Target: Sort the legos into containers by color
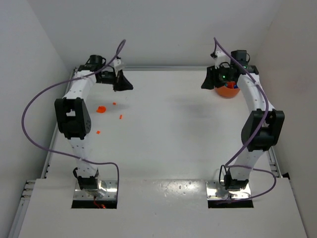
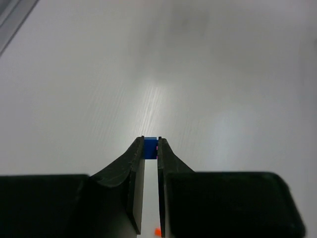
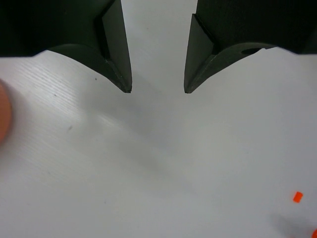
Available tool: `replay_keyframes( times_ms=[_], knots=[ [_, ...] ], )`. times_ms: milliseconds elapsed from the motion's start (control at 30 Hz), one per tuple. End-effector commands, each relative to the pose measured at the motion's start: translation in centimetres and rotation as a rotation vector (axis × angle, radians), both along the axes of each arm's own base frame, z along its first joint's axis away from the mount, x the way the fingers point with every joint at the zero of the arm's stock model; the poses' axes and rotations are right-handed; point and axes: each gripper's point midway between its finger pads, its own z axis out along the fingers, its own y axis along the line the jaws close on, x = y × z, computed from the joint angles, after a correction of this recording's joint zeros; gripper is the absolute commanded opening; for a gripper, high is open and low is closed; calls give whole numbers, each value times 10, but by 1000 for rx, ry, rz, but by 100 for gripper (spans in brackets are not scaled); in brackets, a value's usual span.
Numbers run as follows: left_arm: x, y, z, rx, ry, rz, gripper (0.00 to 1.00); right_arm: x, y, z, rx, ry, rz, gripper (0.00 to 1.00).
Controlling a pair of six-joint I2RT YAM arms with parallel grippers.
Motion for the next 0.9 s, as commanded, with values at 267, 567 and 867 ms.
replay_keyframes(
  times_ms=[267, 567, 867],
  knots=[
    [-24, -84, 103, -408, 637, 98, 0, -7, 76, 55, 73, -472, 206, 47],
    [-15, -105, 88, -513, 1089, 336, 0, -36, 127, 62, 160, -722, 340, 47],
    [-10, -110, 116, -530, 844, 355, 0, -45, 192, 60, 307, -691, 442, 47]
  ],
)
